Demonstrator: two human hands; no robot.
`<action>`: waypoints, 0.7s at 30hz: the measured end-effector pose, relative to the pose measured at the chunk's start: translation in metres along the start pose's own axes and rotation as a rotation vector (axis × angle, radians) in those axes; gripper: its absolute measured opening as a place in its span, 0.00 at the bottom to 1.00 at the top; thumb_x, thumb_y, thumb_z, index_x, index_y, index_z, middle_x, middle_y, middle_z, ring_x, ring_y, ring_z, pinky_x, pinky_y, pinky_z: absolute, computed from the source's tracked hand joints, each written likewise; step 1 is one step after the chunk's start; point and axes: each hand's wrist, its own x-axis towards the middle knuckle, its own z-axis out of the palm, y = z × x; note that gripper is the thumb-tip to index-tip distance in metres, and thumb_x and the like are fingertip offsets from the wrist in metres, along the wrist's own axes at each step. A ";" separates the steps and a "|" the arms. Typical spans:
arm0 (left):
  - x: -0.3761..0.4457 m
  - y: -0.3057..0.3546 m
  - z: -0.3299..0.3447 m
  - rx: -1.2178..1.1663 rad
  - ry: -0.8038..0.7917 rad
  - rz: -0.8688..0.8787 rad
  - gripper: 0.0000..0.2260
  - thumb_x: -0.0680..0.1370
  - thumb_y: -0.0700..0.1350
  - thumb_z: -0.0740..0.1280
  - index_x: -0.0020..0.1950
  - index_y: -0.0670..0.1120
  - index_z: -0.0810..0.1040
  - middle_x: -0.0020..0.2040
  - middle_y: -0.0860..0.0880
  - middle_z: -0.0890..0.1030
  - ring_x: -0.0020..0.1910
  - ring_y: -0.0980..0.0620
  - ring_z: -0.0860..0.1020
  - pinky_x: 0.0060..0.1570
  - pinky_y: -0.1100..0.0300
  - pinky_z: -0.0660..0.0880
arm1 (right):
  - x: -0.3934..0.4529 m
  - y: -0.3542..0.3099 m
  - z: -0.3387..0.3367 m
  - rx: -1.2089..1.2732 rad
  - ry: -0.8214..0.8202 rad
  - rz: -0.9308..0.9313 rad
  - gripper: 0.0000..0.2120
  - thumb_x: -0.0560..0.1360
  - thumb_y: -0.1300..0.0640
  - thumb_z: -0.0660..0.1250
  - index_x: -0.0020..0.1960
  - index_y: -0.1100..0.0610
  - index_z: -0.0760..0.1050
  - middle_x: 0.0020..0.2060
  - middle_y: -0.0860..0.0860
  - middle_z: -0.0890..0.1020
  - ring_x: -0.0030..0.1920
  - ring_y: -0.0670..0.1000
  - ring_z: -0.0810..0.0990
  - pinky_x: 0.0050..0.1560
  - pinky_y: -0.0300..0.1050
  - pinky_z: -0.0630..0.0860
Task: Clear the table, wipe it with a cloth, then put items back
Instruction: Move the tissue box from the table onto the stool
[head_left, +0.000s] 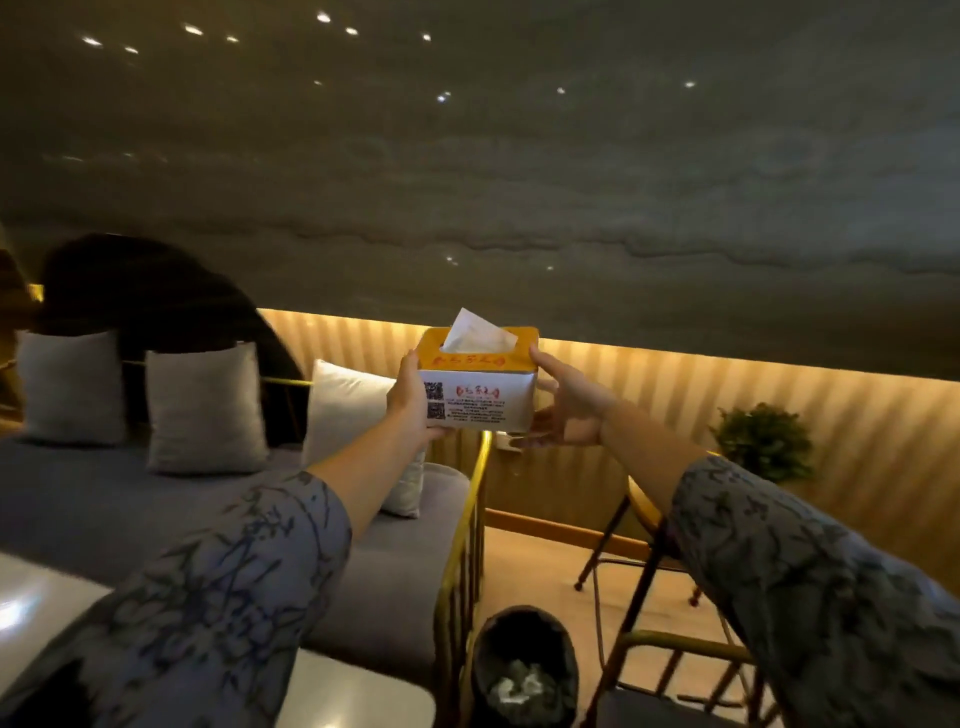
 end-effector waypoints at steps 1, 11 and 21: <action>0.007 -0.009 0.017 0.015 -0.023 -0.011 0.28 0.74 0.67 0.58 0.60 0.47 0.77 0.51 0.41 0.84 0.51 0.38 0.82 0.57 0.39 0.76 | 0.001 0.003 -0.017 0.019 0.060 -0.016 0.46 0.60 0.31 0.75 0.72 0.45 0.63 0.65 0.62 0.72 0.59 0.67 0.78 0.53 0.61 0.80; 0.064 -0.110 0.155 0.256 -0.265 -0.142 0.16 0.83 0.57 0.52 0.46 0.49 0.72 0.43 0.45 0.78 0.46 0.47 0.75 0.55 0.48 0.71 | 0.010 0.057 -0.161 0.251 0.542 -0.076 0.15 0.78 0.42 0.63 0.55 0.52 0.72 0.53 0.62 0.77 0.57 0.63 0.77 0.59 0.59 0.77; 0.209 -0.200 0.251 0.502 -0.533 -0.323 0.14 0.85 0.50 0.52 0.65 0.46 0.70 0.58 0.45 0.78 0.54 0.47 0.76 0.48 0.49 0.76 | 0.104 0.095 -0.286 0.358 0.807 -0.038 0.12 0.82 0.47 0.58 0.52 0.54 0.77 0.48 0.56 0.83 0.48 0.56 0.82 0.52 0.60 0.79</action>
